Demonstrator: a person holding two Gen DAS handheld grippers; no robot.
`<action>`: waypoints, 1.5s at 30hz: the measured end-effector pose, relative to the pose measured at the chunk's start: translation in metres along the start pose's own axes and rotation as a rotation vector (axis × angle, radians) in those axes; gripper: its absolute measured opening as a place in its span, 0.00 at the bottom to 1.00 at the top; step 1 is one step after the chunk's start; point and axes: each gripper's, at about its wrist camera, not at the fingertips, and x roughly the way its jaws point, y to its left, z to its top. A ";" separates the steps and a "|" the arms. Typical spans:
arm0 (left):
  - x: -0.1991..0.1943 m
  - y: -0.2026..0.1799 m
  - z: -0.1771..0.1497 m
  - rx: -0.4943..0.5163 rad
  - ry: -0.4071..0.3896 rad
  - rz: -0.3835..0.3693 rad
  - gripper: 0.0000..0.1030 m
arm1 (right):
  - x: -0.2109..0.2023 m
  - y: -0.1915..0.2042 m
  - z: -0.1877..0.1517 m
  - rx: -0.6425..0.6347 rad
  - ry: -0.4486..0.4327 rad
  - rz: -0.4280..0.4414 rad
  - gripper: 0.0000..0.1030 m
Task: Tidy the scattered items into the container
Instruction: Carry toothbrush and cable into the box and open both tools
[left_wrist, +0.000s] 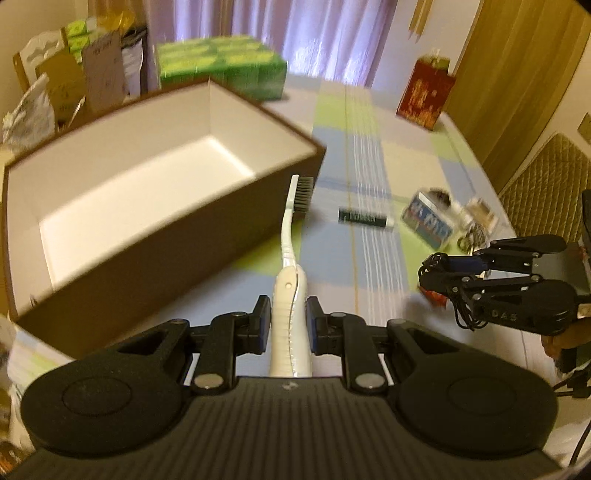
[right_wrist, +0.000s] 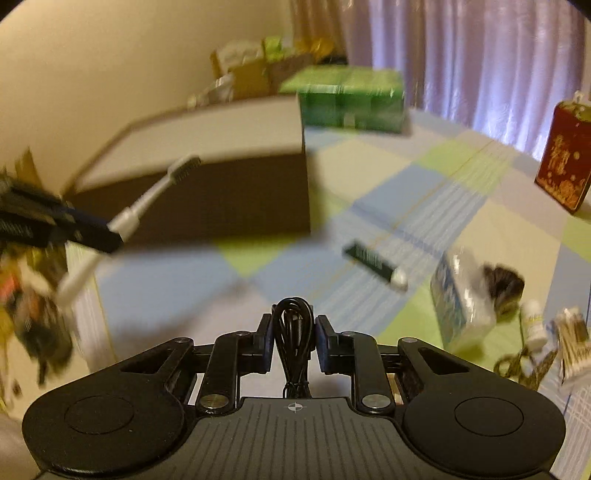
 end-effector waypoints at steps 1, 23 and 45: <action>-0.003 0.002 0.005 0.001 -0.015 -0.001 0.16 | -0.002 -0.001 0.008 0.014 -0.022 0.010 0.25; 0.000 0.130 0.086 -0.149 -0.148 0.169 0.16 | 0.105 0.065 0.209 0.028 -0.187 0.278 0.25; 0.104 0.167 0.073 -0.250 0.128 0.176 0.16 | 0.228 0.062 0.189 -0.006 0.228 0.073 0.25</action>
